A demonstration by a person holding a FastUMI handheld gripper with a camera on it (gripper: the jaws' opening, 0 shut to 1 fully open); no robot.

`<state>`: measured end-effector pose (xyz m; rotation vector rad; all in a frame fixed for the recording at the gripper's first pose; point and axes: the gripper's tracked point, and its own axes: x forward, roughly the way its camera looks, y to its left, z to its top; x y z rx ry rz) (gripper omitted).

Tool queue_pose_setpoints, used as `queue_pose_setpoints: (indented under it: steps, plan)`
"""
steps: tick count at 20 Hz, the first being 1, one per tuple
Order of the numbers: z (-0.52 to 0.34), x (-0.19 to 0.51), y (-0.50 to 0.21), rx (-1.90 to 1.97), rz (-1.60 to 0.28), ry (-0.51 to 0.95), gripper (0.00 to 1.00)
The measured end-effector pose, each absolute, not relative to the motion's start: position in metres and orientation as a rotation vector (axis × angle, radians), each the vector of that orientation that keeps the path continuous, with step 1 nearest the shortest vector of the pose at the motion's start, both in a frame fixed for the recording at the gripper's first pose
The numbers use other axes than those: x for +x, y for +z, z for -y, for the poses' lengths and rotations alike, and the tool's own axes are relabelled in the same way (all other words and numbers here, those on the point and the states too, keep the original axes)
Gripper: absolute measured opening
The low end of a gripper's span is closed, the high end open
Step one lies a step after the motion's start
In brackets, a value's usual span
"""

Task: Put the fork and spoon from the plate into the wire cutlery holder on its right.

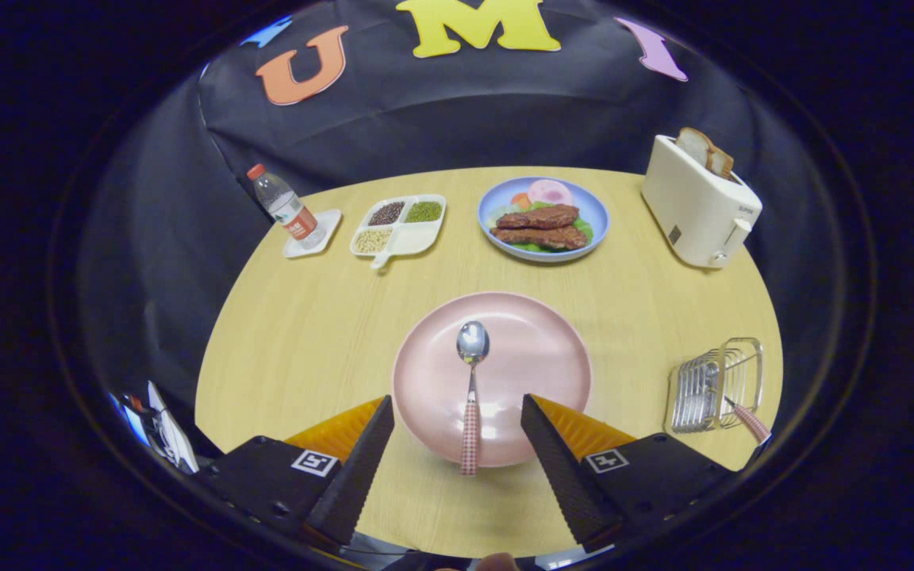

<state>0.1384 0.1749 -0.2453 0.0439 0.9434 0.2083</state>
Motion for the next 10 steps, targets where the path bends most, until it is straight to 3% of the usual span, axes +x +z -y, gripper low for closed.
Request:
queue_pose_setpoints:
  steps: [2, 5, 7, 9, 10]
  plan:
    - [-0.174, 0.141, -0.263, 0.018, -0.957, 0.183, 0.95]
    - [-0.169, 0.139, -0.288, -0.03, -0.976, 0.15, 0.83]
    - [-0.164, 0.137, -0.303, -0.065, -0.984, 0.142, 0.83]
    - [-0.163, 0.136, -0.316, -0.083, -0.987, 0.132, 0.7]
    - [-0.162, 0.136, -0.321, -0.083, -0.987, 0.124, 0.69]
